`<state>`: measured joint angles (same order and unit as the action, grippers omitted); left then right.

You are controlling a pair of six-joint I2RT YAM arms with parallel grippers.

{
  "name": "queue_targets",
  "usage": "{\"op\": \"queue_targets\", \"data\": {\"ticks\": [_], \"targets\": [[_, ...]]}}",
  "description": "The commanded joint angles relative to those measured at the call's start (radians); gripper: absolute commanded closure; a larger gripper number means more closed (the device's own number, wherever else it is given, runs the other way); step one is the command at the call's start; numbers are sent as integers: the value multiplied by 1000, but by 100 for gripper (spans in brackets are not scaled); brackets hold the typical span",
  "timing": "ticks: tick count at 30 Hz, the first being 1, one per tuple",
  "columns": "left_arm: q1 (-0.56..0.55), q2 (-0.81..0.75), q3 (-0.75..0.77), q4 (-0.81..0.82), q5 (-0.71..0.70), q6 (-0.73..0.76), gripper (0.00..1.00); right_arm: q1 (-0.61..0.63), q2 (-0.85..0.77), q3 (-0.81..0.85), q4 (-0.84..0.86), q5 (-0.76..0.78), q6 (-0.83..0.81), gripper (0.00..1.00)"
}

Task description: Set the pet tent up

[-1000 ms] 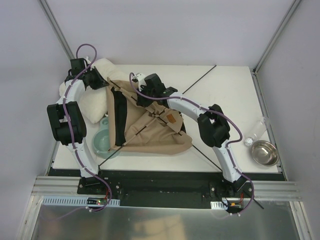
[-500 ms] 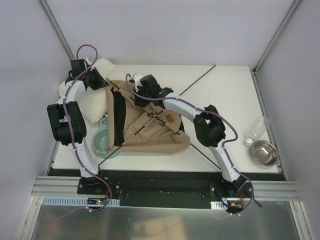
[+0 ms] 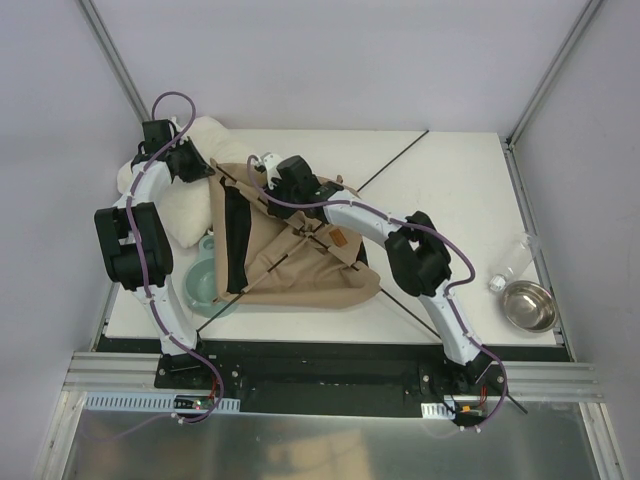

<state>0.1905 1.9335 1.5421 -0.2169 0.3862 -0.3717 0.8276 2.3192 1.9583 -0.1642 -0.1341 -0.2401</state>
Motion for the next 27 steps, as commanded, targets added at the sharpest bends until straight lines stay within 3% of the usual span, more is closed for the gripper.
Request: {"op": "queue_targets", "data": {"ticks": [1,27], "targets": [[9,-16,49,14,-78,-6,100,25,-89,-50,15,-10,-13,100],[-3,-34,3,19,31,65,100,42,49,174,-35,128,81,100]]}}
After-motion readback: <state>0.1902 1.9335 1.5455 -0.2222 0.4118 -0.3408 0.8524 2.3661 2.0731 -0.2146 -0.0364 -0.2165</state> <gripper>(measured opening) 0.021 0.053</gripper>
